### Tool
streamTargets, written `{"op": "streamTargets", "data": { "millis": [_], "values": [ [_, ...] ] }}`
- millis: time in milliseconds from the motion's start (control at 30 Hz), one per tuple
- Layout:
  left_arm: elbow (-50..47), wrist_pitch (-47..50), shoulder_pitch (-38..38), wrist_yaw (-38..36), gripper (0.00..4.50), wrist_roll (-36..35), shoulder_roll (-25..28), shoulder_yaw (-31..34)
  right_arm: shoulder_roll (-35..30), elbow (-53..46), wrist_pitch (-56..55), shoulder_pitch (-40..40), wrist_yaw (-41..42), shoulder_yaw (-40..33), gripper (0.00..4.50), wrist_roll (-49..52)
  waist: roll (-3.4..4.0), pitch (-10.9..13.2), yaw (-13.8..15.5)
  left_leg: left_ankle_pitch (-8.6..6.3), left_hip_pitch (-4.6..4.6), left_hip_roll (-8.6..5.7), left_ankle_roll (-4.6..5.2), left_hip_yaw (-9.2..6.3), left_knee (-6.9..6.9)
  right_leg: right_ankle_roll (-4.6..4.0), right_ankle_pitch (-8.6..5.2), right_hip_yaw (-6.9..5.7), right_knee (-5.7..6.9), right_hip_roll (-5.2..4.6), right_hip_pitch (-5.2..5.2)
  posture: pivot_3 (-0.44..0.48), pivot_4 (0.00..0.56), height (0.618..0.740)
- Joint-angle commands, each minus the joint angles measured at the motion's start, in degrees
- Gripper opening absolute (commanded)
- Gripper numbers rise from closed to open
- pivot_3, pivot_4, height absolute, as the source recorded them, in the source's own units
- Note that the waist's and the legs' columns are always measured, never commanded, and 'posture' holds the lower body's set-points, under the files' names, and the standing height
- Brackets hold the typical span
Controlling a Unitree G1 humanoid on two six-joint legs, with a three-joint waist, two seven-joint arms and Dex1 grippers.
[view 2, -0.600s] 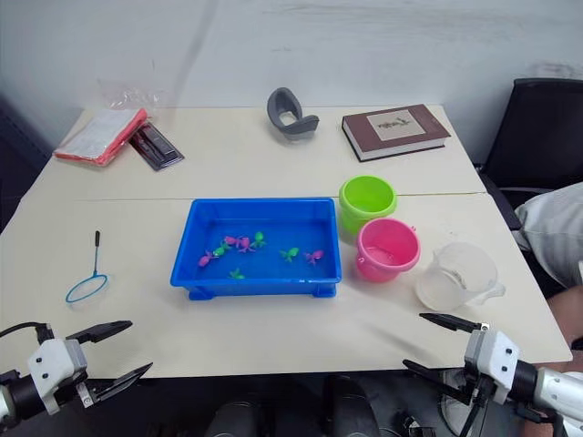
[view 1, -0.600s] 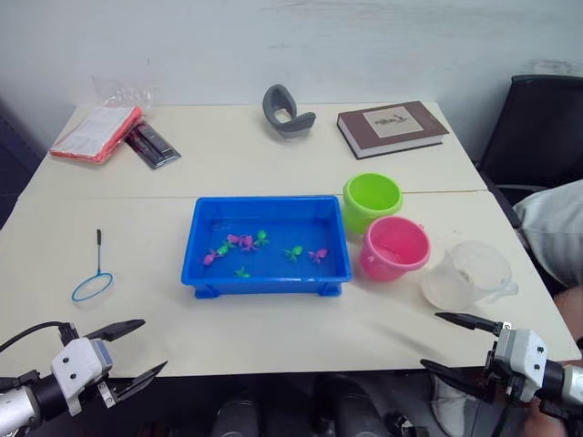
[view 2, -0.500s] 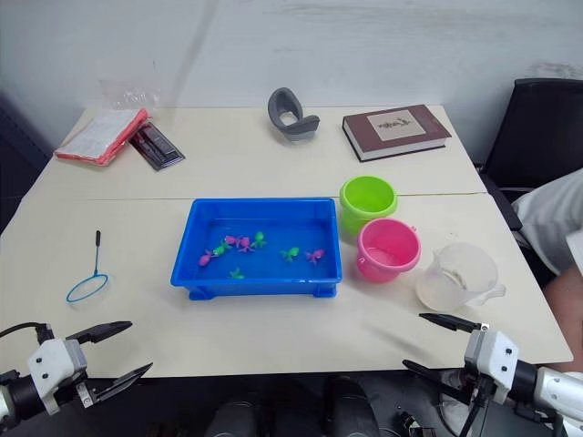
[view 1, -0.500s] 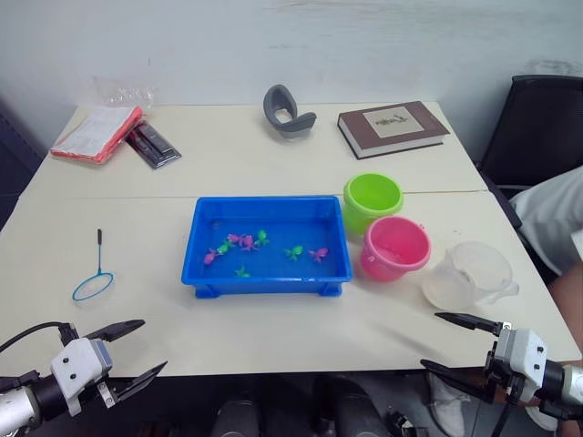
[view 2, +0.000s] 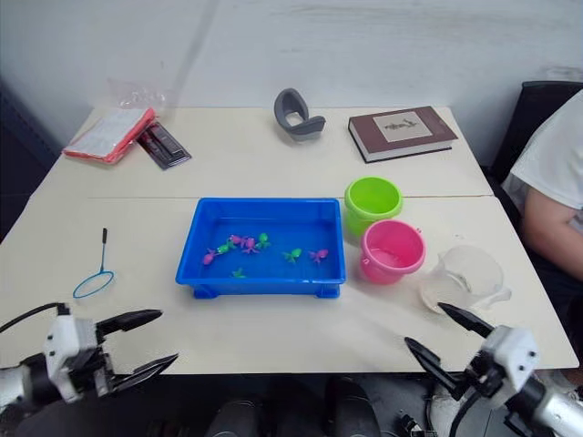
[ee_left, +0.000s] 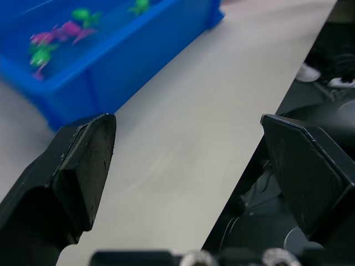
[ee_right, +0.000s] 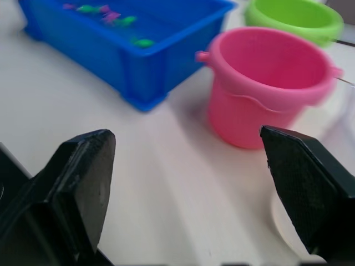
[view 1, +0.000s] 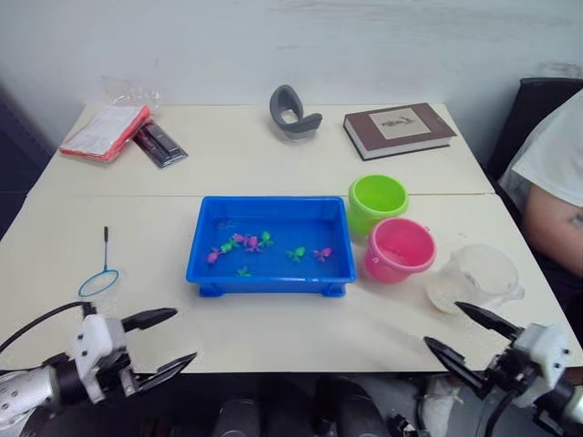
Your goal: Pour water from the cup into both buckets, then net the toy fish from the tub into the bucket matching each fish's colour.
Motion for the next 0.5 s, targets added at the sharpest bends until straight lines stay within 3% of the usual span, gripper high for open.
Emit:
{"op": "streamTargets", "data": {
  "millis": [33,200,300,500],
  "values": [
    [-2.8,2.7,-3.1,1.1,4.50,-1.8,-0.8,-3.1,3.8,-4.0,2.3,4.4,-5.7,-6.0,4.42,5.0,0.08,0.0,0.1,0.00,0.00,-0.01,0.00,0.01,-0.01,0.00,0.00,0.01,0.00,0.00,0.00,0.000,0.150,0.740],
    [-5.2,6.8,-10.1,1.6,4.50,-3.9,-0.7,-6.0,8.8,-0.6,3.2,5.4,-12.3,-10.6,4.42,5.0,0.11,-0.1,-0.1,0.04,0.01,-0.01,-0.04,0.00,0.00,0.00,0.00,0.01,0.02,0.01,0.01,0.000,0.150,0.740],
    [-6.6,8.4,-14.7,2.2,4.50,-3.8,-0.8,-8.6,8.9,1.7,9.8,5.2,-19.7,-12.4,4.42,4.7,0.20,-0.1,-0.2,0.03,0.00,-0.01,-0.04,0.02,-0.02,-0.01,0.00,0.06,0.03,0.01,0.02,0.000,0.150,0.740],
    [-6.8,10.4,-17.8,2.7,4.50,-3.2,-1.0,-10.8,6.9,5.4,11.7,-0.9,-20.5,-10.1,4.42,1.5,0.28,-0.1,-1.1,0.06,-0.02,-0.03,-0.06,0.05,-0.02,-0.02,-0.01,0.10,0.07,0.06,0.03,0.000,0.150,0.740]
  ]
}}
